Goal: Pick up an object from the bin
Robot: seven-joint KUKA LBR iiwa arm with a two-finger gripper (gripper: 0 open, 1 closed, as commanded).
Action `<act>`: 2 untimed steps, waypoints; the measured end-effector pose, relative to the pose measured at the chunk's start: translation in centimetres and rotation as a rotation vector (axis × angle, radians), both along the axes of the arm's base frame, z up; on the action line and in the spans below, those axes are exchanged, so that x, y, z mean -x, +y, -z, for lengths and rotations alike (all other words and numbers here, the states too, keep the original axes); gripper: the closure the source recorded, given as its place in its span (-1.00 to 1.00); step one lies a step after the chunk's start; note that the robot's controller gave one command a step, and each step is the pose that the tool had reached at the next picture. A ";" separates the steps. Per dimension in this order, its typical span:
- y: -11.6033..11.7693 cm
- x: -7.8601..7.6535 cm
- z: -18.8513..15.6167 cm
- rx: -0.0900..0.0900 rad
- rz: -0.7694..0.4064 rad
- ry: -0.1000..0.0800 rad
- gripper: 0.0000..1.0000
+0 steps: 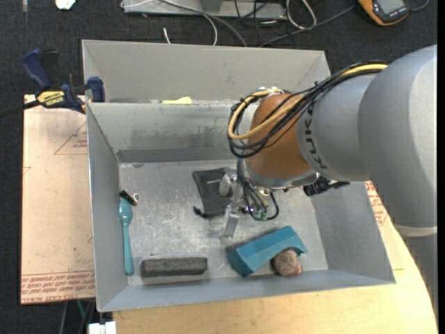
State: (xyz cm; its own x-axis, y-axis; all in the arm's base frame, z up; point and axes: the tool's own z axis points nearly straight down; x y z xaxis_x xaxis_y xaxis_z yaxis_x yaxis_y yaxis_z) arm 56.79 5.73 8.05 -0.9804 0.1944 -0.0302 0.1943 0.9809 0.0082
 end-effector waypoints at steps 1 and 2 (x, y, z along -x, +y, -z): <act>-0.4 -0.5 0.8 0.002 -0.090 -0.002 1.00; -0.4 -0.5 0.8 0.002 -0.090 -0.002 1.00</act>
Offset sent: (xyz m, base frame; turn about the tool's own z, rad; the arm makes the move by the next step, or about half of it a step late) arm 0.0000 0.0000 0.0000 0.0000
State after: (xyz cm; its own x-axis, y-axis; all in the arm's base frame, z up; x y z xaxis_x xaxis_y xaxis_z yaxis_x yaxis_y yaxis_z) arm 57.25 5.32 7.25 -0.9939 0.1057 -0.0329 0.1055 0.9944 0.0069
